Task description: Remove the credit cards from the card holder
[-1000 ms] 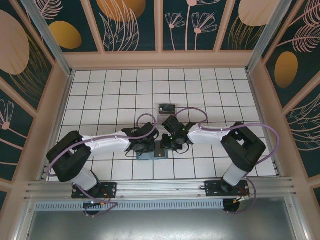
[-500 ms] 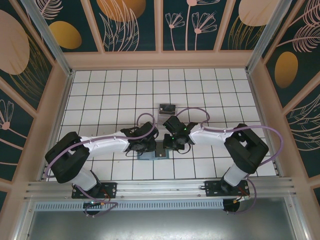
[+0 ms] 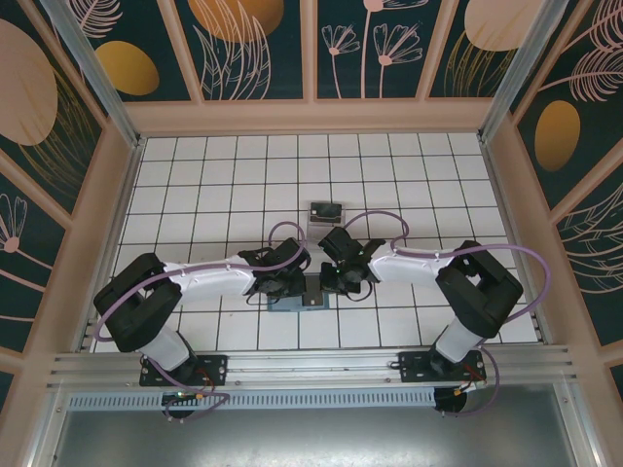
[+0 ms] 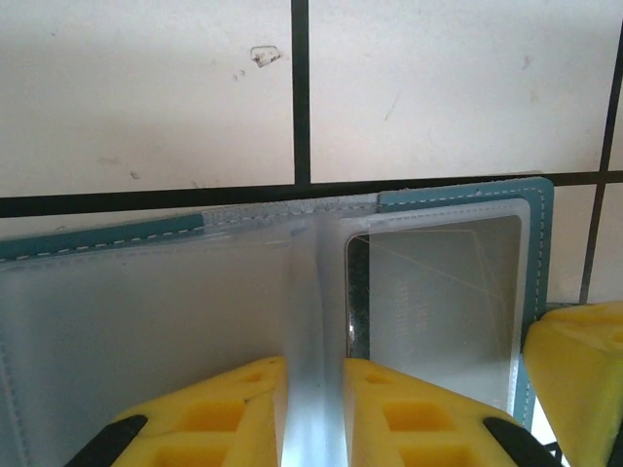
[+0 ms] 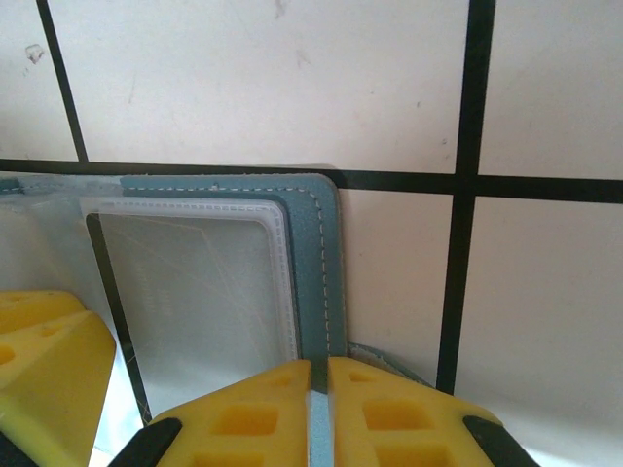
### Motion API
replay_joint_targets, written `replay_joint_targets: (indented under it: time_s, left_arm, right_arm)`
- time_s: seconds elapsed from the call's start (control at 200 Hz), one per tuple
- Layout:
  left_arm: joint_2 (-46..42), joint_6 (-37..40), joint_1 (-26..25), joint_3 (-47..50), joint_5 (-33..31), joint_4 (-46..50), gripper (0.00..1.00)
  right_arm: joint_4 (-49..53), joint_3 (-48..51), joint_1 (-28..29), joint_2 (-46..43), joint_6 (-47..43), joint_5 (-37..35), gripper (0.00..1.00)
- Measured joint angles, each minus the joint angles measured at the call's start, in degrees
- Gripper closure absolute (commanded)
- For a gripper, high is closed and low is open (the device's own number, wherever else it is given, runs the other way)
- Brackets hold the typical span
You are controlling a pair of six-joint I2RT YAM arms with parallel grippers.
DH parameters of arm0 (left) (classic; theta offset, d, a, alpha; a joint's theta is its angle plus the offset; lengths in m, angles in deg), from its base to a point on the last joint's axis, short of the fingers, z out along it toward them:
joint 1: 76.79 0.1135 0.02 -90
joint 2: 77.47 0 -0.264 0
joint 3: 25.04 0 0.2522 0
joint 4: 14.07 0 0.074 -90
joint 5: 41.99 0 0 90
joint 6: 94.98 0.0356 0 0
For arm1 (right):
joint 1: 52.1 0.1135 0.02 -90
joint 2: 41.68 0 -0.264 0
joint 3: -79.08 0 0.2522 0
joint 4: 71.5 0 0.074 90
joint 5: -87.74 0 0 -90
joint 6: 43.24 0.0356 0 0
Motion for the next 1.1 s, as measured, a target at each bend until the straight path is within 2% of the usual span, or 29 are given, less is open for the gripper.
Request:
replay_joint_targets:
  time_s: [0.155, 0.455, 0.726, 1.101]
  left_arm:
    - [0.02, 0.07, 0.0, 0.0, 0.2, -0.28, 0.71]
    - [1.16, 0.66, 0.04, -0.68, 0.37, 0.13, 0.71]
    - [1.49, 1.51, -0.02, -1.49, -0.98, 2.03, 0.78]
    - [-1.46, 1.49, 0.0, -1.46, -3.15, 4.31, 0.78]
  right_arm:
    - [0.0, 0.0, 0.0, 0.0, 0.0, 0.0, 0.86]
    - [0.0, 0.0, 0.0, 0.15, -0.04, 0.0, 0.86]
    - [0.0, 0.0, 0.0, 0.2, -0.02, 0.0, 0.86]
    - [-0.02, 0.0, 0.0, 0.22, -0.02, 0.02, 0.87]
